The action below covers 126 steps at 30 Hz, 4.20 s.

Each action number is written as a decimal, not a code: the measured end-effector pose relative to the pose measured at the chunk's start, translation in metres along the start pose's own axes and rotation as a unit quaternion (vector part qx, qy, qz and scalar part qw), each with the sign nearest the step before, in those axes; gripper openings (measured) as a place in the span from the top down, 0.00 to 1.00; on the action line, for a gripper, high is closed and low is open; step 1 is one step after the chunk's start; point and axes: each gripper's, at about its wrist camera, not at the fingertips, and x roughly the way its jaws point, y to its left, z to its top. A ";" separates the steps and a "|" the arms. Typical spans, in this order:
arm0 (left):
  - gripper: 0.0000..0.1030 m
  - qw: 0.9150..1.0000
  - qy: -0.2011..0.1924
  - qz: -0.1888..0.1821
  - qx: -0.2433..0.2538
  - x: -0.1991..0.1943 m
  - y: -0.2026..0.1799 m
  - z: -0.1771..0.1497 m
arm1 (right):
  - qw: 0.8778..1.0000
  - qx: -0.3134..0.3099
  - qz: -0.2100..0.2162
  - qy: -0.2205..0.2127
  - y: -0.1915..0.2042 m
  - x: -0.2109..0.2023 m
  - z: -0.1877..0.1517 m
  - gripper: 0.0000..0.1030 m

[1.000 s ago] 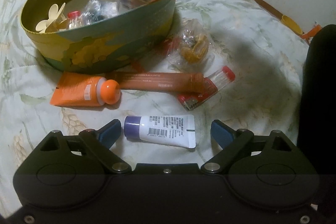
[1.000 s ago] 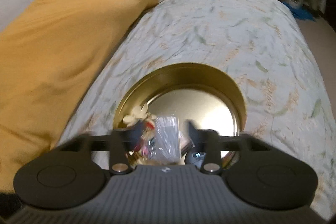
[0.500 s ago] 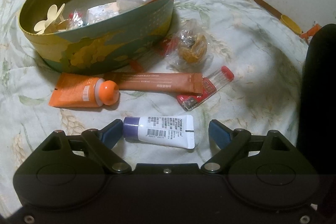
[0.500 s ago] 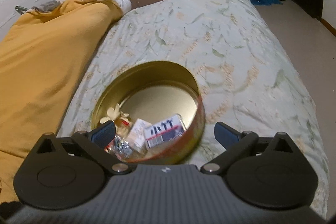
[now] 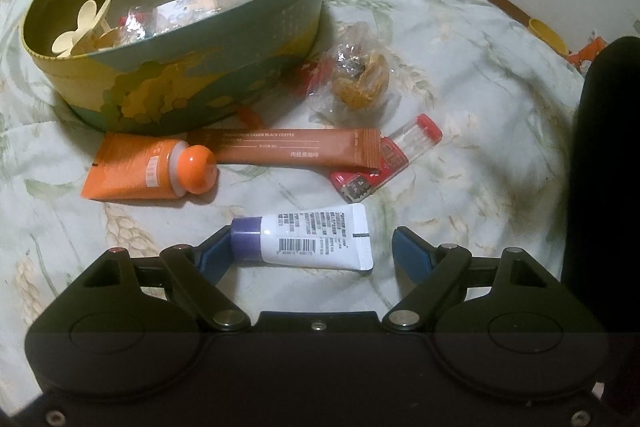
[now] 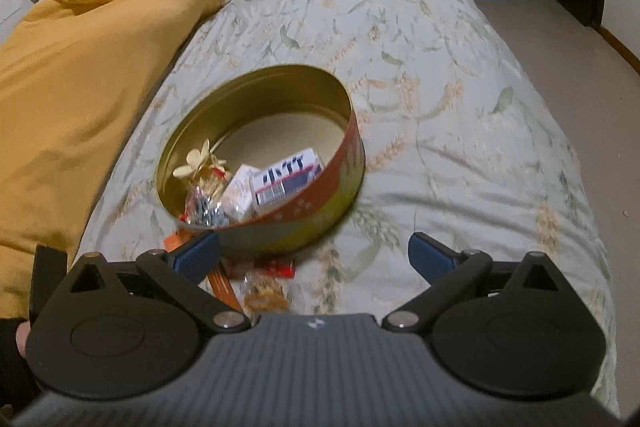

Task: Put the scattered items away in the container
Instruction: 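Close the left gripper on the white purple-capped tube, then lift the white tube and carry it over the tin with the left gripper, then open the left gripper to drop the white tube into the tin, then lower the right gripper onto the clear snack bag and close it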

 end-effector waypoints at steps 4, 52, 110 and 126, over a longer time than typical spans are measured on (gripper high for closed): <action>0.26 1.000 -0.002 0.001 -0.019 0.001 0.003 0.000 | 1.000 0.019 0.001 0.011 -0.006 0.005 -0.013 0.00; 0.35 0.978 -0.129 0.094 -0.135 -0.106 0.023 0.008 | 0.999 0.005 -0.005 0.031 -0.010 0.031 -0.063 0.00; 0.09 0.972 -0.119 0.153 -0.134 -0.084 0.091 0.127 | 0.995 -0.075 0.051 0.037 0.043 0.061 -0.064 0.00; 0.09 0.975 -0.080 0.139 -0.153 -0.071 0.078 0.042 | 0.992 -0.115 0.031 0.051 0.060 0.077 -0.055 0.05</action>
